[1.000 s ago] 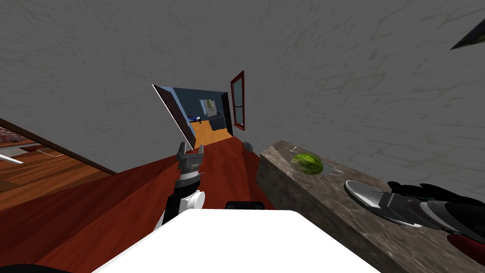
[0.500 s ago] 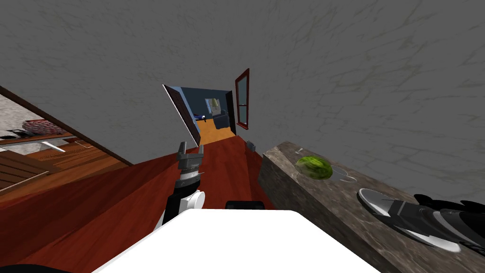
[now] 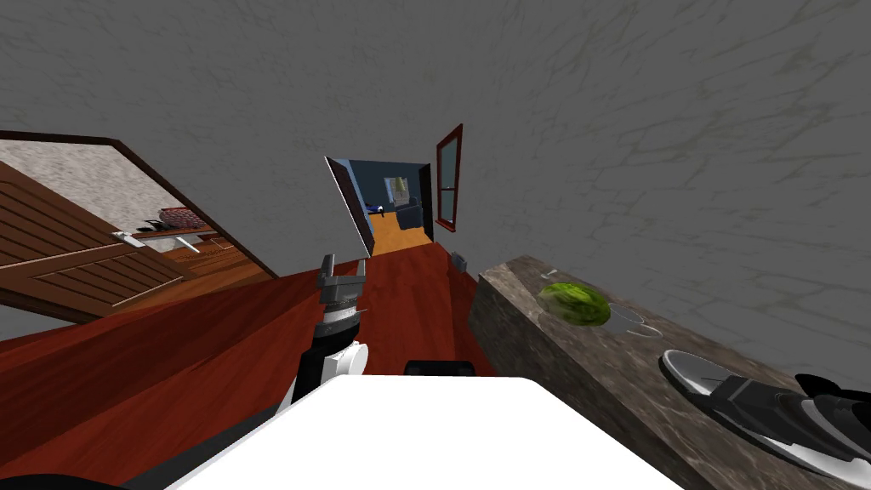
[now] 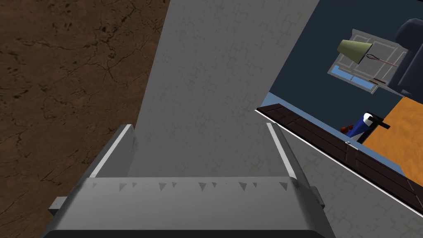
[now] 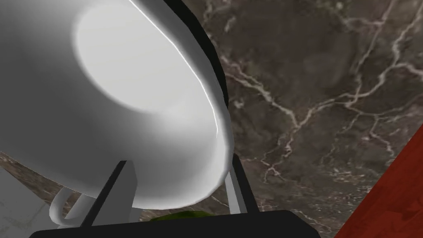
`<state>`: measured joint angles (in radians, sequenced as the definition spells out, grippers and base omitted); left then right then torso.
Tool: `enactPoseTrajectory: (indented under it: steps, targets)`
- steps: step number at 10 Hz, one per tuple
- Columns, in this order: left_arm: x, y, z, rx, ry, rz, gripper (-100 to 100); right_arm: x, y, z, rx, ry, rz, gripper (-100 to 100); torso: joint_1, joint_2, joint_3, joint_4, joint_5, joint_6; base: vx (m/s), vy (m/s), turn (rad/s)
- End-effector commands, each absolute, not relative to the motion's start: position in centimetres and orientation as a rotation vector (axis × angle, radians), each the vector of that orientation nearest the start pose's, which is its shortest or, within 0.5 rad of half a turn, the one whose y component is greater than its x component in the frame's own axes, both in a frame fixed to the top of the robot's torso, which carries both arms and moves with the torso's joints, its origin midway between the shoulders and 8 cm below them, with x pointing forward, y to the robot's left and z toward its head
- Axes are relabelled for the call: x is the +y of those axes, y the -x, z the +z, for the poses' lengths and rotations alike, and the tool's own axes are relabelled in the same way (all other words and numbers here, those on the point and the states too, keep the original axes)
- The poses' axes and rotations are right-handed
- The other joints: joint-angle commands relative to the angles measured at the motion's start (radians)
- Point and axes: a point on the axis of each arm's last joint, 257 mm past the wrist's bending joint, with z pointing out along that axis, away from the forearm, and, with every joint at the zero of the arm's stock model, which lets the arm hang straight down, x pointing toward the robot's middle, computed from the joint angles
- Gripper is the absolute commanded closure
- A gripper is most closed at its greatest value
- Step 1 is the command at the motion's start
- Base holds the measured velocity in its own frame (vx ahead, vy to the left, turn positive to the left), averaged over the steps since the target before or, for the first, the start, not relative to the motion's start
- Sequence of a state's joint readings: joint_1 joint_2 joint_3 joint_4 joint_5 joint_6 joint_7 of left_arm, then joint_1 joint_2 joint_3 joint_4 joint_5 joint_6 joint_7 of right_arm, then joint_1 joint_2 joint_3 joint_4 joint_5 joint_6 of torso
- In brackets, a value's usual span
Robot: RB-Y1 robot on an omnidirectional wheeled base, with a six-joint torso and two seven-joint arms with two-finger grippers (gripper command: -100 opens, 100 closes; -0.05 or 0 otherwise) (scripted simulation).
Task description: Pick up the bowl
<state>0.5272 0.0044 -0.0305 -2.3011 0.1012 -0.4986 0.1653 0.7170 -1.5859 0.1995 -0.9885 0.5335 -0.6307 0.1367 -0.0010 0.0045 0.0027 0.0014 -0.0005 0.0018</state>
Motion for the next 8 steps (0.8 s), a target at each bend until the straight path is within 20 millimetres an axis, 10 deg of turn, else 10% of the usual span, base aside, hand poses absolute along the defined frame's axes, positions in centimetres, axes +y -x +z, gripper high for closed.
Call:
enactPoseTrajectory:
  steps: [1,4,5,6,8]
  targets:
    - [28.3,-33.8,2.4,0.504,0.787,-1.538,0,-74.5,-13.6,-28.8,2.747,0.516,-0.361,100,0.0,0.0,0.0,0.0,0.0,0.0,-0.007,0.004,-0.005]
    - [28.3,-33.8,2.4,0.504,0.787,-1.538,0,-74.6,-13.6,-28.8,2.747,0.511,-0.363,100,0.0,-0.003,-0.002,-0.001,0.0,-0.001,0.0,0.0,0.0]
    - [28.3,-33.8,2.4,0.504,0.787,-1.538,0,-74.6,-13.6,-28.8,2.747,0.511,-0.364,0,0.0,-0.003,-0.002,-0.001,0.0,-0.001,0.0,0.0,0.0]
    - [28.3,-33.8,2.4,0.504,0.787,-1.538,0,-74.2,-14.0,-28.5,2.742,0.536,-0.358,100,0.0,-0.003,-0.002,-0.001,0.0,-0.002,0.059,0.009,-0.278]
    - [28.4,-33.8,2.4,0.504,0.787,-1.538,0,-73.6,-15.5,-27.6,2.717,0.62,-0.343,100,0.002,-0.006,-0.004,-0.002,0.001,0.001,0.13,0.018,-0.322]
